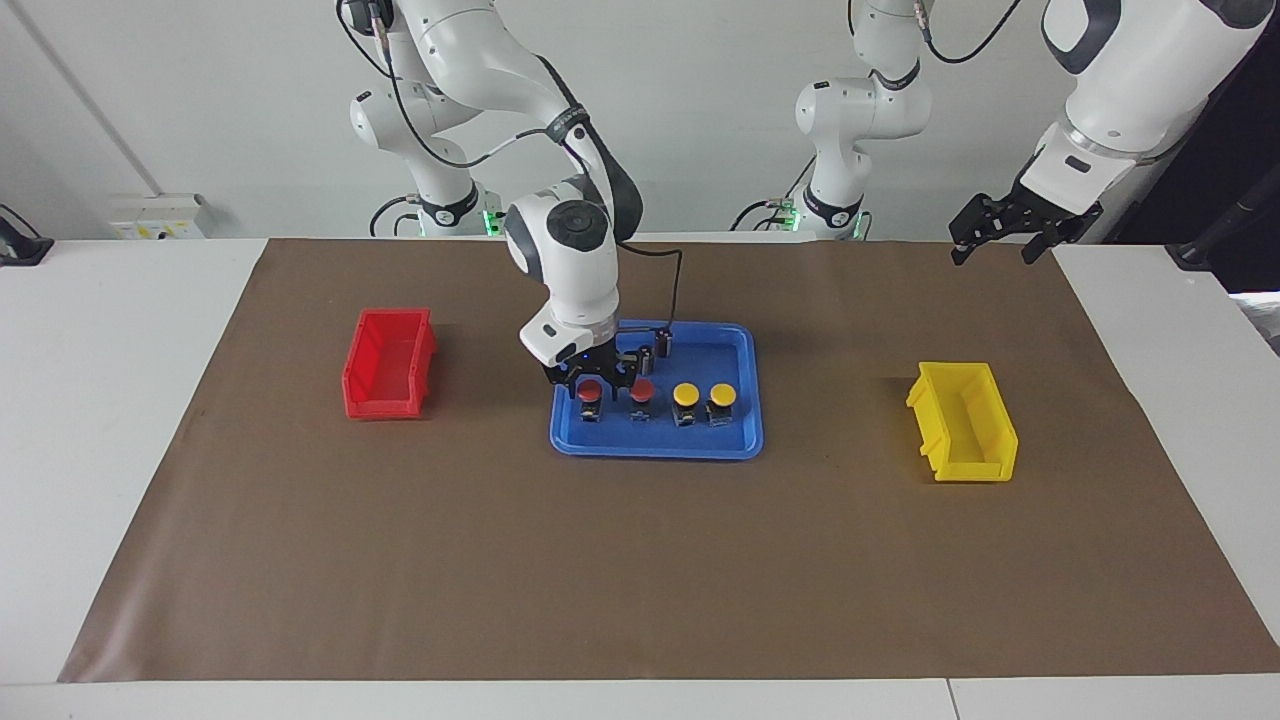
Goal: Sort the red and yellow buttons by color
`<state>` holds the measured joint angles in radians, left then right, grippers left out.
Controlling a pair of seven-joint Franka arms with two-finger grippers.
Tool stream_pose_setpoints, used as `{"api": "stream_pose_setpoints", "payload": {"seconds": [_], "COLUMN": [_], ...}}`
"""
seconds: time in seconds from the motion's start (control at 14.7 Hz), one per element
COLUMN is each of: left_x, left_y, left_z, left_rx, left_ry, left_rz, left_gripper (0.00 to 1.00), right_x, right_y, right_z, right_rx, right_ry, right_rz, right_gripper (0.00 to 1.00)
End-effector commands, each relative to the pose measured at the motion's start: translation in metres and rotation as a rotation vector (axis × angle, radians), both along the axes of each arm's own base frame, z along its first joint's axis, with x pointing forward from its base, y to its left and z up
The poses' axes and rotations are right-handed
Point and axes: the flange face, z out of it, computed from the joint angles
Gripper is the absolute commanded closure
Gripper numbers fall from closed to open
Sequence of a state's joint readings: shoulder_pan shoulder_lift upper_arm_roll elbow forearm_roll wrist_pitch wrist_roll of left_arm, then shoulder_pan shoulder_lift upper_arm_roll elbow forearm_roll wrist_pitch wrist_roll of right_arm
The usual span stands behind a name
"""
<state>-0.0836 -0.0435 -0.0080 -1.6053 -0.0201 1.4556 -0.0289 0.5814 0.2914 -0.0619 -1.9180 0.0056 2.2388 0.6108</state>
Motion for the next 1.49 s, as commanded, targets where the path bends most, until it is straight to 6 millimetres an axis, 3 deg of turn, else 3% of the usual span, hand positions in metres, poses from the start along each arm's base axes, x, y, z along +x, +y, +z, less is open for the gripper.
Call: {"api": "stream_pose_setpoints", "payload": {"seconds": [0.0,0.07,0.27,0.34,0.48,0.61,0.82,1.02,1.15,1.43], "left_x": [-0.006,-0.007,-0.005,-0.006,-0.011,-0.014,-0.018,-0.032,-0.038,-0.036], "left_y": [-0.001,-0.002,-0.013,-0.041,-0.113,-0.159,-0.223,-0.251,-0.272,-0.284], "left_z": [-0.001,0.0,-0.009,-0.025,-0.07,-0.109,-0.167,-0.216,-0.241,-0.254], "left_rx": [0.007,0.007,0.004,0.001,-0.018,-0.034,-0.031,-0.04,-0.048,-0.055], "left_ry": [-0.018,-0.022,-0.05,-0.093,-0.157,-0.178,-0.155,-0.161,-0.163,-0.169], "left_rz": [0.017,0.023,0.041,0.079,0.177,0.217,0.233,0.232,0.24,0.241], "left_gripper": [0.0,0.0,0.0,0.0,0.01,0.02,0.05,0.11,0.14,0.18], "right_x": [0.002,0.009,0.041,0.045,0.048,0.034,0.002,-0.03,-0.051,-0.077], "right_y": [-0.015,-0.025,-0.07,-0.093,-0.158,-0.217,-0.286,-0.332,-0.338,-0.34], "right_z": [0.006,0.02,0.083,0.104,0.137,0.152,0.146,0.12,0.099,0.066], "right_rx": [-0.03,-0.035,-0.029,-0.021,-0.016,-0.014,0.013,0.049,0.081,0.076], "right_ry": [0.035,0.046,0.055,0.046,0.048,0.096,0.121,0.137,0.108,0.061], "right_rz": [0.03,0.043,0.003,0.012,0.042,0.08,0.13,0.143,0.14,0.169], "right_gripper": [0.73,0.79,0.8,0.8,0.8,0.8,0.8,0.8,0.8,0.8]}}
